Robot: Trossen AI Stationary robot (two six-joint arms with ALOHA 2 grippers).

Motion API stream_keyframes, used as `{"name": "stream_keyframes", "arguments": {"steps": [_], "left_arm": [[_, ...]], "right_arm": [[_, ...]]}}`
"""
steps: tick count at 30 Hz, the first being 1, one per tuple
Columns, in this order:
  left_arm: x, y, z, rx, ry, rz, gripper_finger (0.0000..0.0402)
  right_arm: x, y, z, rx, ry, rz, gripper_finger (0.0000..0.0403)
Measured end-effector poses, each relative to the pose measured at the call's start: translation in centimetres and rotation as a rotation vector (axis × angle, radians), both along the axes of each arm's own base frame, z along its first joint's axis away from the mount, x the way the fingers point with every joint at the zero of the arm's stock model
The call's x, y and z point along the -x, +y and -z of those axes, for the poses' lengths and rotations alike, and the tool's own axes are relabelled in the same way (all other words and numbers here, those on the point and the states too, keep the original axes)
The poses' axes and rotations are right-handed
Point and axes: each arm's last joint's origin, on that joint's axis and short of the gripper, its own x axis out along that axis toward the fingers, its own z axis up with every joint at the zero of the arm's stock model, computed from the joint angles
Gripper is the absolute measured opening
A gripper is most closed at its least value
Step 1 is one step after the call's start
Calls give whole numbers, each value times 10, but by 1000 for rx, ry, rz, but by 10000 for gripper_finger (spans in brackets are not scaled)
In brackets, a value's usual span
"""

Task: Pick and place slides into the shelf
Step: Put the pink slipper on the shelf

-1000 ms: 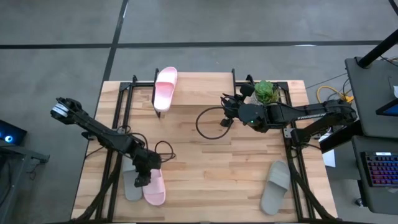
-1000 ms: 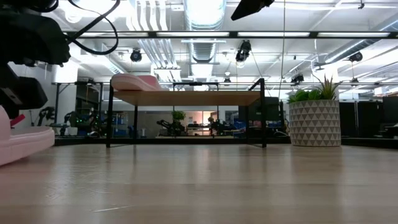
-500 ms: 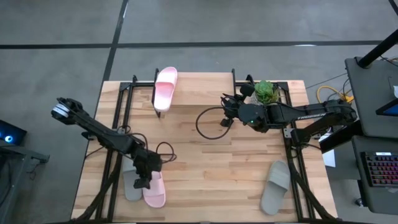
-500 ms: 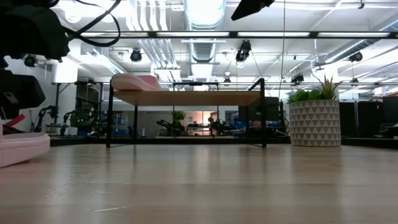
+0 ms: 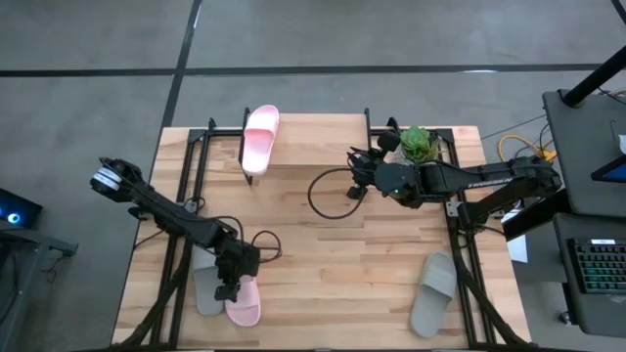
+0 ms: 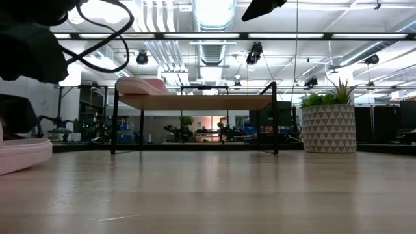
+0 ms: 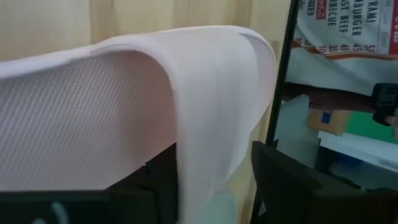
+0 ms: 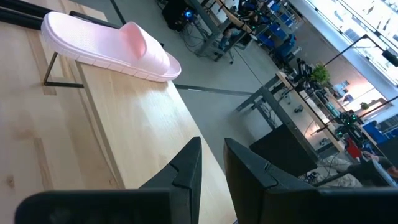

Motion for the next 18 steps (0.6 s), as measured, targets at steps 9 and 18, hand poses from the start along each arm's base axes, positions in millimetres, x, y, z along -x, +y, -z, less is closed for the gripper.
{"name": "stream_keyframes", "arguments": {"steps": [9,18], "left_arm": [[0,0,1,-7,-34,39,15],[6,6,-27,-35,-216,-2,1]], "right_arm": [[0,0,0,3,4,-1,59],[0,0,0,18,21,-8,59]]}}
